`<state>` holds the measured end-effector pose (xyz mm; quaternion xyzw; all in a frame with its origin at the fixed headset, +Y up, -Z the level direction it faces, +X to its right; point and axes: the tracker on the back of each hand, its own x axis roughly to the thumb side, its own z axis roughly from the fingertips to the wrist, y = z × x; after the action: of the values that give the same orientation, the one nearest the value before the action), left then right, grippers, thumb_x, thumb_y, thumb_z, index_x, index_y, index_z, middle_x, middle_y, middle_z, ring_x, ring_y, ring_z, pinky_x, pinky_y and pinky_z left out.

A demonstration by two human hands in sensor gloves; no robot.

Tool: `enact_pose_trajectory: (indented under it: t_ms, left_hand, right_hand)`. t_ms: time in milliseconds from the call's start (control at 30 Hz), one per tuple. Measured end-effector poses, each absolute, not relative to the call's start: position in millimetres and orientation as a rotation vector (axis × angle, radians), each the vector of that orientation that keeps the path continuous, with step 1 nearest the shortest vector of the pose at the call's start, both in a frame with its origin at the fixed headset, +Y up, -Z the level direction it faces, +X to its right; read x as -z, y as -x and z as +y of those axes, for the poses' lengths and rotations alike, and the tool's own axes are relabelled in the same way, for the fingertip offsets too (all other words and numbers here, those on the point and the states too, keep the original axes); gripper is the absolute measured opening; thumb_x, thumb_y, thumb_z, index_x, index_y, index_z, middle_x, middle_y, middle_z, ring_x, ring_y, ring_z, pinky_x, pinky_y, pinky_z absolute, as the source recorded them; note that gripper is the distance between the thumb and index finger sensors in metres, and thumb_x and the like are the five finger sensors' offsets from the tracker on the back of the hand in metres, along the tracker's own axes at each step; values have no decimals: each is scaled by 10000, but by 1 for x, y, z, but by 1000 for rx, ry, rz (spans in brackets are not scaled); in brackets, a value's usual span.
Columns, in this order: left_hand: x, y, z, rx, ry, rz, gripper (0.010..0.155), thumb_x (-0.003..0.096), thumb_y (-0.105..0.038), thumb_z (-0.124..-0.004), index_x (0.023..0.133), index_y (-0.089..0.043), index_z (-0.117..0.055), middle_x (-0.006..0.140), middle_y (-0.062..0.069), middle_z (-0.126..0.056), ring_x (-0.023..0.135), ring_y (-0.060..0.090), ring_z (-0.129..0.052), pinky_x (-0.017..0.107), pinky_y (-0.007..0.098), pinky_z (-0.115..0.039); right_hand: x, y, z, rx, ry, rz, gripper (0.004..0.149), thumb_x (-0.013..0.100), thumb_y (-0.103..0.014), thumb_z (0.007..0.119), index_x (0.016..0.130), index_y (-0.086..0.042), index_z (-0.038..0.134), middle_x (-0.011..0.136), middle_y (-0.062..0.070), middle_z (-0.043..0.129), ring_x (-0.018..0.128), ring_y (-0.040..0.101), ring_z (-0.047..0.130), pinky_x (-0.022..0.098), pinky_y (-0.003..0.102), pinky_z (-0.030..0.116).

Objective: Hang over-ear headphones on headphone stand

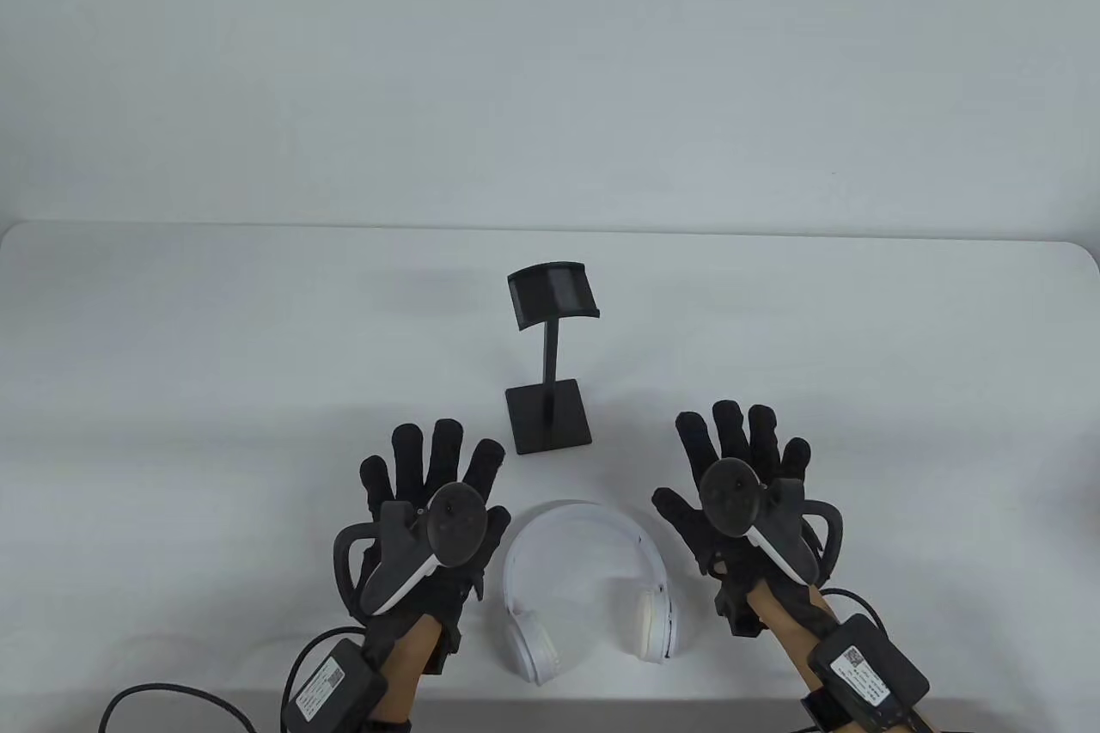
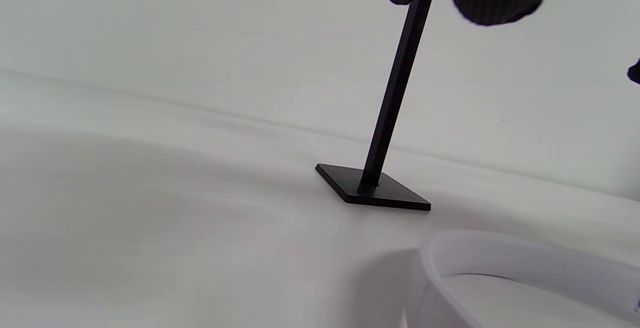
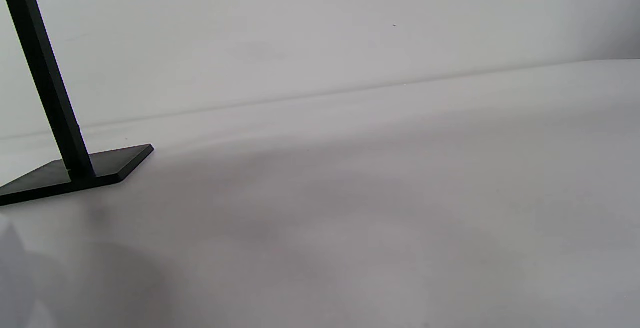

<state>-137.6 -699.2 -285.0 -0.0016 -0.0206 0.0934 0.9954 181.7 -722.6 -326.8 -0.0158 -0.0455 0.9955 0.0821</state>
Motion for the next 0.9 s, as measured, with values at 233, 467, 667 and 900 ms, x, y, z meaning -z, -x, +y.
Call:
enact_pose_trajectory:
  t_ms: [233,467,667,900]
  left_hand:
    - [284,145,-697,-214,-14,-4,703,428,-645,-606,1083,-548,-369,1195,-105,-170,1080,301,-20,697,611,-66]
    - [286,150,-697,-254,-1,21,709,428,-651,-602,1086,-543,-359,1196,-102,-168,1079,306,-22,696,611,-70]
    - [285,153,-696,-281,-1,38,718,427,-659,-597,1087,-540,-340,1195,-100,-163,1078,311,-24,698,612,-77]
    - [280,152,-687,-368,27,88,747,430,-648,-628,1101,-480,-346,1196,-53,-224,1083,349,-114,718,619,-172]
  right_hand:
    - [326,-184,-719,-2942,72,-175,830,332,-784,565,979,-586,84,1147,-151,31,1110,239,41,766,624,139]
    - [328,-187,-718,-2926,109,-183,811,360,-731,597,983,-576,103,1149,-141,56,1112,242,69,769,621,160]
    - [325,-189,-715,-2914,117,-203,825,348,-749,597,985,-571,106,1150,-135,69,1112,244,103,771,619,173]
    - [324,-193,-709,-2888,128,-216,828,347,-750,599,987,-570,105,1151,-134,71,1113,244,108,772,619,178]
